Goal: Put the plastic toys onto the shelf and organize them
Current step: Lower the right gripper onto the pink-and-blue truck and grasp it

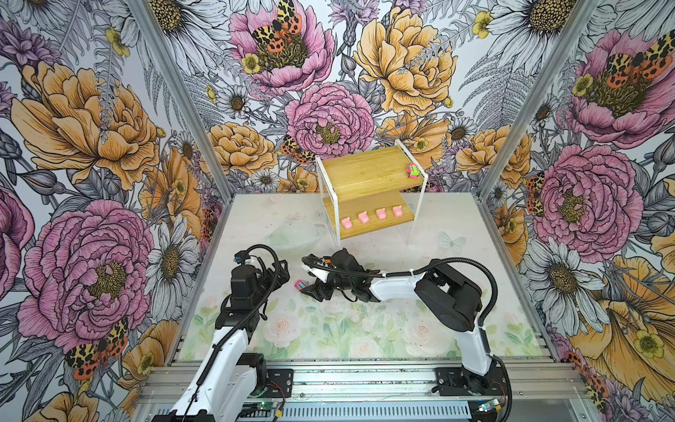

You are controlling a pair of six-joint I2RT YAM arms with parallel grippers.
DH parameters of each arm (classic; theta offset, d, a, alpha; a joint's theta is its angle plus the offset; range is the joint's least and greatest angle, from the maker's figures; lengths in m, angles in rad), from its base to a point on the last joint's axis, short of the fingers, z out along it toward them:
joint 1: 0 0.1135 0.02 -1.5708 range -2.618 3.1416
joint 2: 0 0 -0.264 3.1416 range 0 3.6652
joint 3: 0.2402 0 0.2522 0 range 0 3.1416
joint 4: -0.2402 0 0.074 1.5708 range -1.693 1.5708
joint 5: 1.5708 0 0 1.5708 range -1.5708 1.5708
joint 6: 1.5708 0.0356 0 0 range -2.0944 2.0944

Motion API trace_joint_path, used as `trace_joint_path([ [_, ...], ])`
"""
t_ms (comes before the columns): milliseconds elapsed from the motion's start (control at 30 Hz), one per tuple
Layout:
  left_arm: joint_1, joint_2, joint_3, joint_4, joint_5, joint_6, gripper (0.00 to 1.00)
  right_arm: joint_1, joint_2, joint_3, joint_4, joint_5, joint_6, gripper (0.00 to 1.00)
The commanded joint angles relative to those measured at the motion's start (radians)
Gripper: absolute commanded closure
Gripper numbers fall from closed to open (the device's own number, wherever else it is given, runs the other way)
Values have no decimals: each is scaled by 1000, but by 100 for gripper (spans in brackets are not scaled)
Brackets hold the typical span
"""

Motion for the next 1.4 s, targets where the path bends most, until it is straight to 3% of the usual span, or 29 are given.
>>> trace_joint_path([
  [0, 16, -13, -12, -15, 20, 6, 1, 19, 40, 42, 22, 1, 29, 30],
  [800, 29, -13, -12, -21, 24, 25, 1, 25, 171, 148, -5, 56, 64, 32],
  [1233, 38, -5, -15, -17, 27, 36, 1, 25, 186, 171, -8, 66, 68, 48],
  [1367, 40, -4, -17, -18, 28, 36, 1, 24, 195, 186, -20, 57, 69, 60],
])
